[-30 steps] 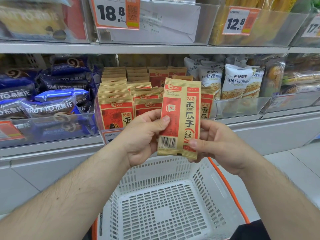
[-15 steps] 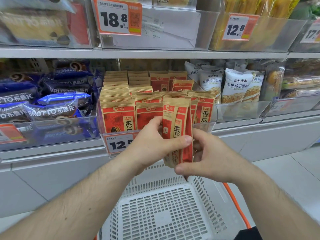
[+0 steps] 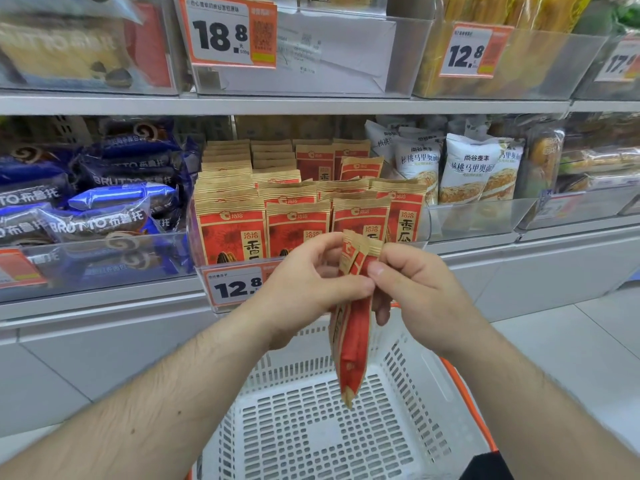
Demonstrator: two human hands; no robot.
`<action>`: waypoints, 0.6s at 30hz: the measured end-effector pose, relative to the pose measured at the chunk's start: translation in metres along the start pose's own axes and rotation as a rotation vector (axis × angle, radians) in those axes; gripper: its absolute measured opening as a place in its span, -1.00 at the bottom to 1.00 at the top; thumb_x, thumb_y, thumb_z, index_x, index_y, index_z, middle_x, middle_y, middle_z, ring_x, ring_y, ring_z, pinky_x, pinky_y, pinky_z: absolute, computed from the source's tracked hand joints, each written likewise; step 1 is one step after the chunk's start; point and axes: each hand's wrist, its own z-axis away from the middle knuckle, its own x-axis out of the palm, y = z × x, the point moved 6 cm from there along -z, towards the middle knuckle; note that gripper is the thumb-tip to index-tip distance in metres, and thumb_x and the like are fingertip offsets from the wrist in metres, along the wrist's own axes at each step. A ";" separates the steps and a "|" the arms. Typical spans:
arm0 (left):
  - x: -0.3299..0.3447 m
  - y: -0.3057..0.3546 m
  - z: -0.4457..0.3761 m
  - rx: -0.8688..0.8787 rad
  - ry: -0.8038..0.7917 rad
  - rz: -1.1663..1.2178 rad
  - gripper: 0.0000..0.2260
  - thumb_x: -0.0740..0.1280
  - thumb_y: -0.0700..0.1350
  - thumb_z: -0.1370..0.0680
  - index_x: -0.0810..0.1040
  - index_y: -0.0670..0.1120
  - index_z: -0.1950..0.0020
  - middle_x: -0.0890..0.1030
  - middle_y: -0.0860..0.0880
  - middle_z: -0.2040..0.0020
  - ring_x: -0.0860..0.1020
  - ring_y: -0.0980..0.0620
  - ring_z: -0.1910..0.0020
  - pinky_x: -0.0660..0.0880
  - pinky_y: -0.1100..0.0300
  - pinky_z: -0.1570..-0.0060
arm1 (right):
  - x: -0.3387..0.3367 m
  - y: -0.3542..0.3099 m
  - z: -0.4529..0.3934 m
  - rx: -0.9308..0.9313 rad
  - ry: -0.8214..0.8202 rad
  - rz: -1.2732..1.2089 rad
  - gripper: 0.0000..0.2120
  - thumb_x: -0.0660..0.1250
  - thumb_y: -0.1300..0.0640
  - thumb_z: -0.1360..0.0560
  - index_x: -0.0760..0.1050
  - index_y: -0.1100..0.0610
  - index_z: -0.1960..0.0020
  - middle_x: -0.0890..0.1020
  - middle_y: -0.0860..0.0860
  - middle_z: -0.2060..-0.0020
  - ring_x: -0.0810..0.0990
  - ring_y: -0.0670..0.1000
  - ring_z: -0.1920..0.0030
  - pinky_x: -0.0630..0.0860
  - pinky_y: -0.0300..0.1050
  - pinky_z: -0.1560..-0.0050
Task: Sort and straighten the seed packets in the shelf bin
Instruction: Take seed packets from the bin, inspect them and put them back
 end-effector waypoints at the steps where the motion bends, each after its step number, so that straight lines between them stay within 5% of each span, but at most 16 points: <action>1: 0.000 -0.001 0.000 -0.035 -0.021 0.072 -0.43 0.57 -0.13 -0.29 0.52 -0.01 -0.27 0.70 0.12 0.05 0.67 0.07 0.09 0.63 0.08 0.17 | 0.001 0.000 0.000 0.014 -0.018 -0.068 -0.74 0.22 0.12 -0.46 0.59 0.04 0.35 0.53 -0.01 0.50 0.49 -0.06 0.49 0.45 -0.21 0.45; 3: 0.002 -0.004 0.000 -0.095 -0.071 0.185 -0.33 0.51 -0.07 -0.26 0.49 -0.17 -0.36 0.68 -0.06 0.02 0.65 -0.10 0.08 0.56 -0.02 0.17 | 0.003 -0.001 0.000 0.031 -0.039 -0.162 -0.73 0.23 0.13 -0.46 0.61 0.01 0.34 0.53 0.02 0.49 0.47 -0.05 0.49 0.43 -0.22 0.48; 6: 0.006 -0.004 0.001 -0.086 -0.150 0.239 -0.57 0.44 -0.08 -0.33 0.60 -0.13 -0.18 0.64 -0.19 0.14 0.63 -0.20 0.08 0.47 -0.12 0.05 | 0.003 0.001 -0.001 0.046 -0.042 -0.192 -0.81 0.24 0.13 -0.46 0.56 0.13 0.28 0.51 0.09 0.48 0.44 0.00 0.49 0.40 -0.20 0.51; 10: 0.008 -0.004 0.001 -0.087 -0.188 0.245 -0.66 0.42 -0.08 -0.35 0.62 -0.09 -0.12 0.63 -0.22 0.16 0.65 -0.19 0.09 0.52 0.01 0.14 | 0.003 0.004 -0.001 0.055 -0.042 -0.202 -0.81 0.24 0.13 -0.46 0.53 0.19 0.26 0.50 0.09 0.48 0.43 -0.01 0.49 0.38 -0.21 0.51; 18: -0.004 0.002 0.000 -0.088 0.065 0.145 -0.45 0.48 -0.15 -0.30 0.54 -0.06 -0.29 0.68 -0.07 -0.08 0.68 -0.02 0.10 0.64 -0.02 0.21 | -0.003 0.004 -0.001 0.024 -0.042 -0.091 -0.78 0.23 0.10 -0.47 0.49 0.23 0.23 0.54 0.13 0.42 0.48 -0.01 0.47 0.45 -0.17 0.42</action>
